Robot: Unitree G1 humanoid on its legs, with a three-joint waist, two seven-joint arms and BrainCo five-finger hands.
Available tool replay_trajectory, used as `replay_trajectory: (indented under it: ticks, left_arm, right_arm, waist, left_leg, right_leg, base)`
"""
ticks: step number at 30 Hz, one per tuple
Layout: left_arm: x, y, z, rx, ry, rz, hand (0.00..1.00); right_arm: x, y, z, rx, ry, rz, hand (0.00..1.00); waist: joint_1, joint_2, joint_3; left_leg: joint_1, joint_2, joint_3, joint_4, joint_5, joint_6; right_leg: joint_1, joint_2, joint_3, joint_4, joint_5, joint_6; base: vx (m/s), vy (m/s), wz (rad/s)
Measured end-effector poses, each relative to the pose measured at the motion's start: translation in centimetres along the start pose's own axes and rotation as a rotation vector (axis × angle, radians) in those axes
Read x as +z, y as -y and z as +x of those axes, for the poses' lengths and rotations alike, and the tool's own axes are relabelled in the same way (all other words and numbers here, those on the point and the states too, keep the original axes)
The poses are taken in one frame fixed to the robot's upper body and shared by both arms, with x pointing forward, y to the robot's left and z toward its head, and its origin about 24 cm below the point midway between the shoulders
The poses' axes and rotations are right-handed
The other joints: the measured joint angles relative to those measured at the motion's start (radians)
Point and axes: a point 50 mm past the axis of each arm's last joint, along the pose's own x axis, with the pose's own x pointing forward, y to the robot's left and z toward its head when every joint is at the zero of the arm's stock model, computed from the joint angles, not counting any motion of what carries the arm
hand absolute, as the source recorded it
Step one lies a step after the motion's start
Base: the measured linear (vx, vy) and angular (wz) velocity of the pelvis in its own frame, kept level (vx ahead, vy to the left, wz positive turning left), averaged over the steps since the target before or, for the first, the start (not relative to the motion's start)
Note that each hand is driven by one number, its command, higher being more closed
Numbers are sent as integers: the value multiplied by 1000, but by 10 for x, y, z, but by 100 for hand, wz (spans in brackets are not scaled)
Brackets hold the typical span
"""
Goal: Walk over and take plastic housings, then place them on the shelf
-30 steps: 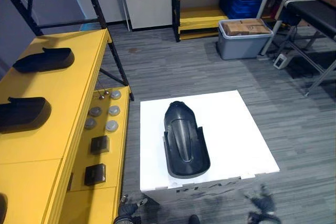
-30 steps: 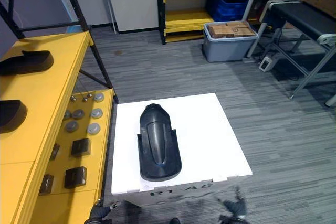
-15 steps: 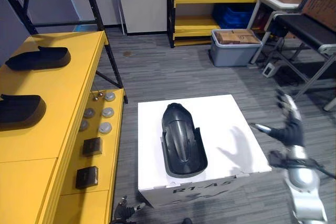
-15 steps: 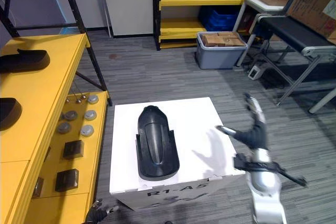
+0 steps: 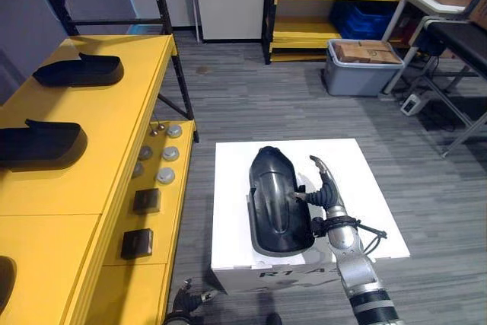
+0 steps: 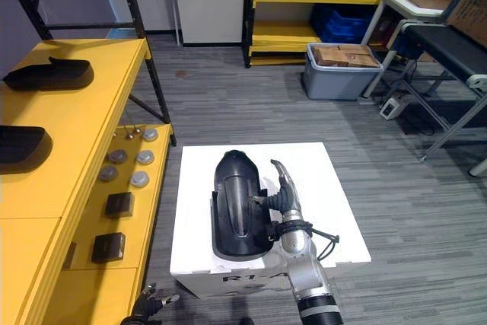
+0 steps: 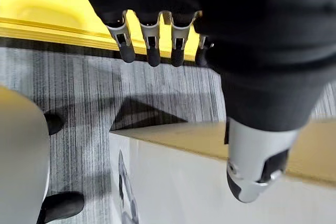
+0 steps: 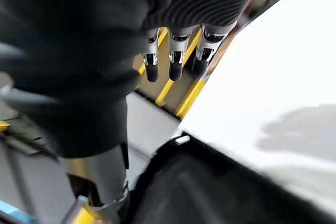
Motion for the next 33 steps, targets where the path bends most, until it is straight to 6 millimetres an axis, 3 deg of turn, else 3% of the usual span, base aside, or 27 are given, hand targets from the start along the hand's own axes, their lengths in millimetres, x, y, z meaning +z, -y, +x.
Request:
replay_trajectory:
  ticks: [9, 10, 18, 24, 33]
  left_arm:
    - [2, 1, 0, 16, 0, 1, 0]
    - [1, 1, 0, 16, -1, 2, 0]
    - [2, 1, 1, 6, 0, 21, 0]
    - [4, -3, 2, 12, 6, 55, 0]
    - [4, -4, 2, 13, 7, 55, 0]
  right_arm:
    - [-38, -9, -7, -38, -225, -93, 0]
    - [-38, -10, -7, -35, -230, -92, 100]
    - [-41, -2, 1, -45, -242, -131, 100]
    - [-46, 2, 3, -22, -254, -138, 100]
    - [-44, 1, 3, 12, -243, -100, 100]
  waist:
    - [0, 1, 10]
    - [0, 1, 10]
    - [-3, -9, 12]
    - [-3, -35, 9]
    - [-2, -37, 8]
  left_leg:
    - [-8, -3, -42, -26, 25, -3]
    - [-8, -3, -43, -29, 27, -5]
    - [-3, 1, -50, -44, 33, -6]
    - [-1, 0, -62, -53, 40, -4]
    - [0, -4, -62, -53, 41, -2]
  right_leg:
    - [-2, -6, -40, -4, 0, 0]
    - [-4, -5, -41, -4, 0, 0]
    - [-4, -4, -49, -4, 0, 0]
    - [-2, -5, -71, -4, 0, 0]
    - [0, -10, -72, -4, 0, 0]
  base:
    - [-51, 3, 13]
    - [0, 0, 0]
    - [6, 4, 1]
    - [10, 7, 5]
    - [0, 7, 0]
